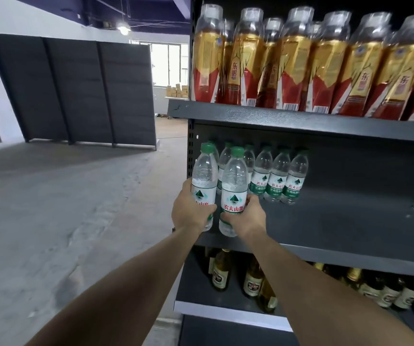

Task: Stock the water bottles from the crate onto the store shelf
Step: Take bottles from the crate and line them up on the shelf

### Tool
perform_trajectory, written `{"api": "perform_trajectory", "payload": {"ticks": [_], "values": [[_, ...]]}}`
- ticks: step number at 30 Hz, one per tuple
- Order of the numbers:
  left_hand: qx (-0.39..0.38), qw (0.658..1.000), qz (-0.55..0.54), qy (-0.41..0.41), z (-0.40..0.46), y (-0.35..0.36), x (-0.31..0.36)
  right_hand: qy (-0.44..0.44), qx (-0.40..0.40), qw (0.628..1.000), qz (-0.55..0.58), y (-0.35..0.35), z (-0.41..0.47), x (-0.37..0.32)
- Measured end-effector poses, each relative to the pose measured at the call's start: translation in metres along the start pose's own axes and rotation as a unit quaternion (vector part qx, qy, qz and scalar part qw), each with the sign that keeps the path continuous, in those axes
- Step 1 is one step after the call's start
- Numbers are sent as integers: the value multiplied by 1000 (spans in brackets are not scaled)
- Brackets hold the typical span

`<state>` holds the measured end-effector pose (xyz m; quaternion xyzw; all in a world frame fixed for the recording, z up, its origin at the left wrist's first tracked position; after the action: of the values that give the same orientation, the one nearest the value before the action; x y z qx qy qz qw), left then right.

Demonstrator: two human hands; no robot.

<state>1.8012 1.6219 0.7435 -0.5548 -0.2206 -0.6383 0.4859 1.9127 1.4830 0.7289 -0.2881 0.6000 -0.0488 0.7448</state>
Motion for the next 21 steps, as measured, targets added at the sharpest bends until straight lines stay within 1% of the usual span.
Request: {"api": "perform_trajectory", "payload": {"ticks": [8,14,21], "values": [[6,1000,-11,16,61,42,-33,4,11,1000,3,36,66,21],[-3,999,-35,9,94,73,-63,3,26,1000,-7,57,107,40],[-8,999,-35,34,118,103,-77,-22,46,998,41,74,142,49]]}}
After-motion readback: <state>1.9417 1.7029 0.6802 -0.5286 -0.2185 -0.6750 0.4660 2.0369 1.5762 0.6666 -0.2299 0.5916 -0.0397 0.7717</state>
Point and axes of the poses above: each hand's wrist, its own z-axis towards the middle knuckle, its own y-axis out of the palm, x = y × z, the point moved 6 cm from there along z, towards the middle knuckle, and after that the axes turned 5 degrees about -z, right-handed, at the moved point
